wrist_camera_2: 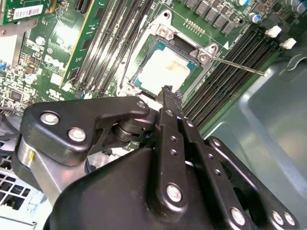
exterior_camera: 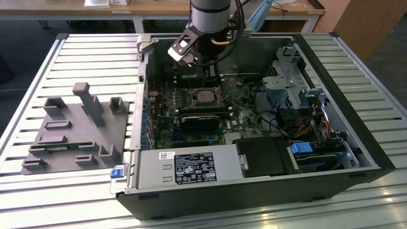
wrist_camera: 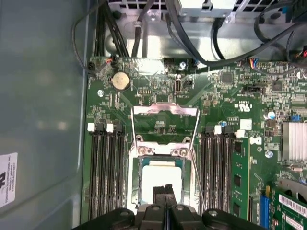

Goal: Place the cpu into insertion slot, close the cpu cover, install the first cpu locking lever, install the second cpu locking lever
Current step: 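Close the cpu cover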

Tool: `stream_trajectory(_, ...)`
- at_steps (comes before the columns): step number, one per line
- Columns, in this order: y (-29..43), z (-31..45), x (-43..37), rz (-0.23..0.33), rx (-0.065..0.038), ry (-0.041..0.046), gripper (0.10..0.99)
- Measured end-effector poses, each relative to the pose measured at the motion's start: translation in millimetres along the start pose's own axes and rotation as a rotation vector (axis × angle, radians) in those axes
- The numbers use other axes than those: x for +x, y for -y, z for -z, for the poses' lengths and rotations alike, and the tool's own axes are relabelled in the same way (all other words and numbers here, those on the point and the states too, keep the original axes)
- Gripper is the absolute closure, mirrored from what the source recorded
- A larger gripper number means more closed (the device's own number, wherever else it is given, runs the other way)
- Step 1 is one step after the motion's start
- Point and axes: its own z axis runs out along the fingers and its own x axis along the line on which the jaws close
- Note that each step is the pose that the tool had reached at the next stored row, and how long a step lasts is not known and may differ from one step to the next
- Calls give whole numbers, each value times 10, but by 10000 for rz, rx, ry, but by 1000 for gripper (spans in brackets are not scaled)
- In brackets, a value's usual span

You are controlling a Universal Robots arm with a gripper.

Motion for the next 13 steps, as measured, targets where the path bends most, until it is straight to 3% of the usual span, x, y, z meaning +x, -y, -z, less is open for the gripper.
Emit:
stream_trajectory(9,-7,1,-27,0,1,1,980)
stream_trajectory(13,-85,-3,-28,-1,8,2,980)
